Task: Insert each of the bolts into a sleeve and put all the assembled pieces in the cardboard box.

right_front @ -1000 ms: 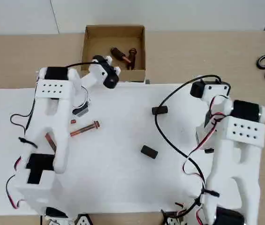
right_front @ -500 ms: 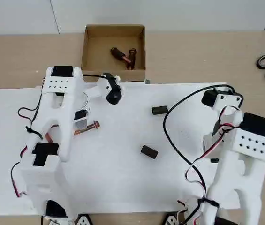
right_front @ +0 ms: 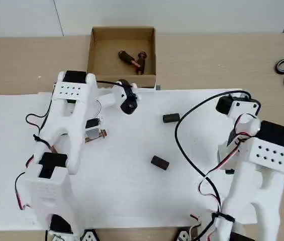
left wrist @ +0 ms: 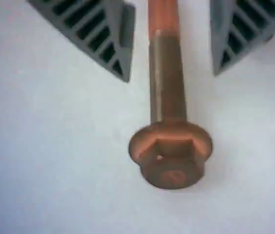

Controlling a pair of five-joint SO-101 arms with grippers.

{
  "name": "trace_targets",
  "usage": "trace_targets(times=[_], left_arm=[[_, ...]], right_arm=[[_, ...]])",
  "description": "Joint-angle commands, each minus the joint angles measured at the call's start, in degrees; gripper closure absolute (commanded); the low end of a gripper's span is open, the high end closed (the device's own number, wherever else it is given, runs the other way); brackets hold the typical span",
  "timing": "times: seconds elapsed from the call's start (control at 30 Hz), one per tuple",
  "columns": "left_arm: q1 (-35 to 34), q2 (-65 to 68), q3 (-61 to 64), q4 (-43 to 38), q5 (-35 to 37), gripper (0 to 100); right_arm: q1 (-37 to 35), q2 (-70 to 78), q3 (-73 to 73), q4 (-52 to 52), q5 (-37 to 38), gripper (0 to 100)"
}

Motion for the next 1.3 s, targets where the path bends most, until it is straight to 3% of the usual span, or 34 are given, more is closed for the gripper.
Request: trace_targets(times=[0.0, 0.57, 0.7, 0.77, 0.9, 1.1, 1.27], left_arm=[[0.4, 0.0, -1.8, -2.4, -0.3, 89], [0.3, 9.1, -2.2, -6.9, -0.1, 90], [0.4, 9.1, -2.2, -7.7, 0.1, 100], [0.2, 8.9, -2.2, -7.3, 0.4, 99], [-0.1, 8.4, -3.6, -7.2, 7.4, 100], [0.0, 3.9, -12.1, -0.3, 14.5, 99], [0.4, -5.4, -15.6, 3.3, 16.4, 99]], right_arm=[[0.5, -1.4, -0.3, -0.6, -0.1, 99.2], [0.4, -1.3, -0.3, -0.6, -0.1, 99.2], [0.3, -1.3, -0.3, -0.6, -0.1, 99.2], [0.3, -1.5, -0.3, -0.7, -0.1, 99.2], [-1.5, -1.8, -0.6, -0.5, -0.2, 99.2], [-8.5, -1.9, -4.7, -0.1, -0.6, 99.5], [-13.8, -5.1, -11.4, 0.0, -0.5, 99.5]])
